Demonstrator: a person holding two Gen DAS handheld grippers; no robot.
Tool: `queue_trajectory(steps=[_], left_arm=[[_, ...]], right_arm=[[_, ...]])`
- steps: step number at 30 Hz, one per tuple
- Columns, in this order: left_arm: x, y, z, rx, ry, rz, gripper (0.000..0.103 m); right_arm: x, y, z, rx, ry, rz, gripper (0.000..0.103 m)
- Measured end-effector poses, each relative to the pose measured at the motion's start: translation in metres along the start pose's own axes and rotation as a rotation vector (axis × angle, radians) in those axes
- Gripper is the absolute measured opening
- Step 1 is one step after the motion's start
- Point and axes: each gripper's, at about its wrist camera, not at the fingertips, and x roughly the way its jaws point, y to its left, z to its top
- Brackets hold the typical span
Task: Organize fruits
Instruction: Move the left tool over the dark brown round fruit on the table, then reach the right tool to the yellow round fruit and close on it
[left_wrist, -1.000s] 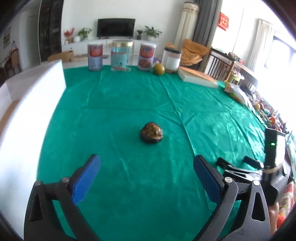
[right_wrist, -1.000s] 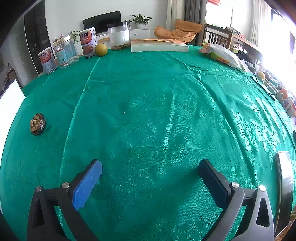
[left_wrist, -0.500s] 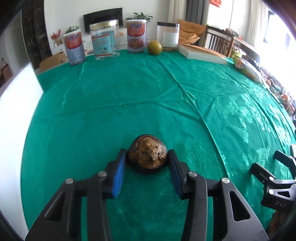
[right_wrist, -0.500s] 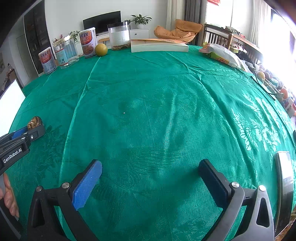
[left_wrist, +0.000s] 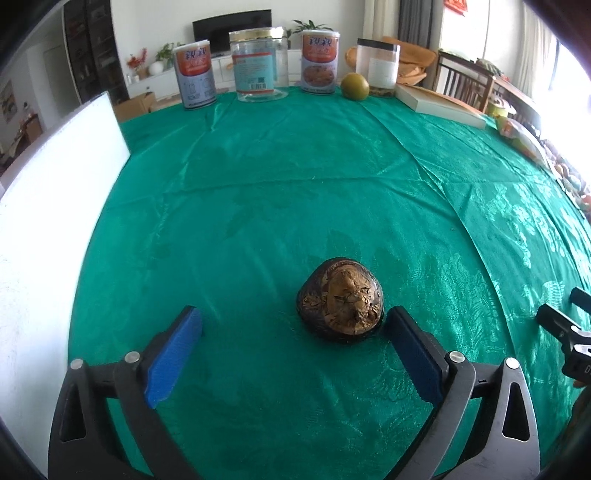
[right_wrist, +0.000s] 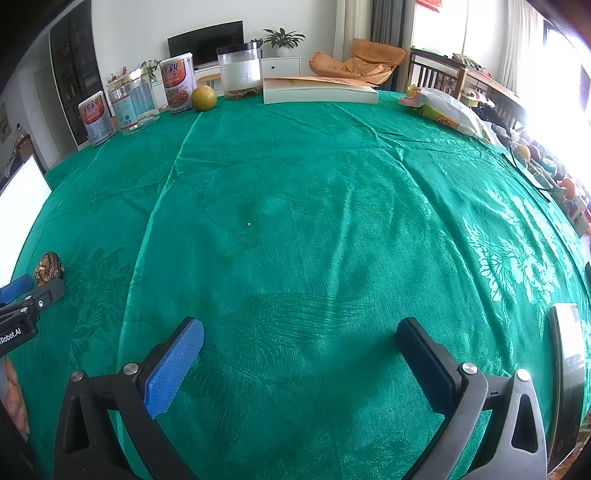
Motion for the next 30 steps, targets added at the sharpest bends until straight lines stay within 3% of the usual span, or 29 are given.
queue_trajectory(steps=[3, 8, 14, 17, 20, 22, 23, 28, 29, 30], left_arm=[[0.0, 0.0, 0.0, -0.003, 0.002, 0.003, 0.102], [0.0, 0.0, 0.0, -0.006, 0.003, 0.001, 0.102], [0.0, 0.0, -0.001, -0.01, 0.004, -0.005, 0.102], [0.0, 0.0, -0.001, -0.011, 0.004, -0.005, 0.102], [0.0, 0.0, -0.001, -0.011, 0.004, -0.005, 0.102], [0.0, 0.0, -0.001, -0.012, 0.004, -0.006, 0.102], [0.0, 0.0, -0.001, -0.012, 0.004, -0.007, 0.102], [0.0, 0.0, -0.001, -0.012, 0.004, -0.007, 0.102], [0.0, 0.0, -0.001, -0.012, 0.004, -0.006, 0.102], [0.0, 0.0, -0.001, -0.012, 0.004, -0.006, 0.102]], right_arm=[[0.007, 0.006, 0.037, -0.086, -0.041, 0.045, 0.102], [0.045, 0.031, 0.141, -0.13, -0.108, 0.244, 0.102], [0.124, 0.069, 0.252, -0.128, -0.15, 0.335, 0.087], [0.164, 0.094, 0.286, -0.167, -0.121, 0.308, 0.076], [0.192, 0.114, 0.304, -0.175, -0.107, 0.28, 0.072], [0.202, 0.117, 0.31, -0.143, -0.087, 0.292, 0.045], [0.201, 0.115, 0.308, -0.123, -0.087, 0.321, 0.044], [0.153, 0.087, 0.272, -0.167, -0.098, 0.354, 0.039], [0.138, 0.077, 0.26, -0.171, -0.09, 0.363, 0.036], [0.122, 0.067, 0.246, -0.177, -0.069, 0.369, 0.022]])
